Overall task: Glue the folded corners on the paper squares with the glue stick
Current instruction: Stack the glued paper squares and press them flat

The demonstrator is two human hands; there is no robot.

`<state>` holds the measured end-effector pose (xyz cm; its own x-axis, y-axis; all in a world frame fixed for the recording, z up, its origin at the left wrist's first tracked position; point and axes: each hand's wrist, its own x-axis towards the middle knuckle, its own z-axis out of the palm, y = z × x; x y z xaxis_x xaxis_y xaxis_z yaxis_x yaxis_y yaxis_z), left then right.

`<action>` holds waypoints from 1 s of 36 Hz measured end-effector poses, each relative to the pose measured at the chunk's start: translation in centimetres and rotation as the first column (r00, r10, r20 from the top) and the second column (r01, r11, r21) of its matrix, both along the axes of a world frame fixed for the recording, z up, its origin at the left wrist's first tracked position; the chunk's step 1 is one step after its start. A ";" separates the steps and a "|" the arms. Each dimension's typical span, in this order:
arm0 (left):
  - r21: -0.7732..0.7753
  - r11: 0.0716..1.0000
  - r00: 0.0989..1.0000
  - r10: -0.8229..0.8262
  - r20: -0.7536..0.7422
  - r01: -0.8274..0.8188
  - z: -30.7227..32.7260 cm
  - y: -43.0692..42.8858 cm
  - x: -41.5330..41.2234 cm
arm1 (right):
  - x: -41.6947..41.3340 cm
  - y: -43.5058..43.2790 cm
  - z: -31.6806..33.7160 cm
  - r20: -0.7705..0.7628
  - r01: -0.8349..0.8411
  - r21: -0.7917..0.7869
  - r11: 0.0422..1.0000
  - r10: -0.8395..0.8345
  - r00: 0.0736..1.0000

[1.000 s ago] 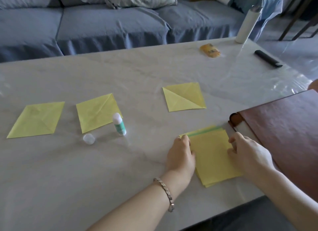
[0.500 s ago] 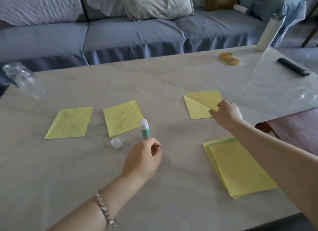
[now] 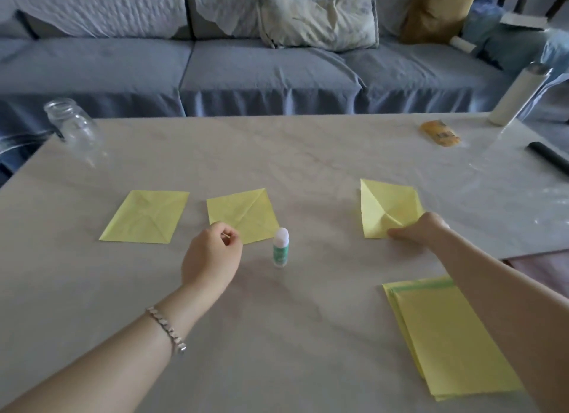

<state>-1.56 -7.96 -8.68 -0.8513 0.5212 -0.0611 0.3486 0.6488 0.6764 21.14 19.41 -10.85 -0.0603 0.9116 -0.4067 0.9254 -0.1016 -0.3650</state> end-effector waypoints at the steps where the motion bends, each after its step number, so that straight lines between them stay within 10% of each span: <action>1: -0.004 1.000 1.000 0.022 0.001 -0.022 0.0 0.3 -0.1 | 0.0 -0.3 0.3 0.039 0.008 -0.001 1.000 -0.008 0.999; 5: -0.066 0.996 0.998 0.053 -0.031 -0.055 -0.1 1.3 -1.3 | -0.4 -1.0 1.0 0.084 0.017 0.043 0.999 -0.020 0.996; 20: -0.444 0.896 0.998 0.010 0.061 0.018 -0.4 5.0 -3.0 | -2.6 -9.4 5.1 -0.670 -0.015 0.233 0.972 0.172 0.722; 36: -0.400 0.916 0.990 0.081 0.114 -0.029 -0.7 4.8 -4.1 | -2.0 -12.3 4.7 -0.692 -0.049 0.238 0.970 0.204 0.692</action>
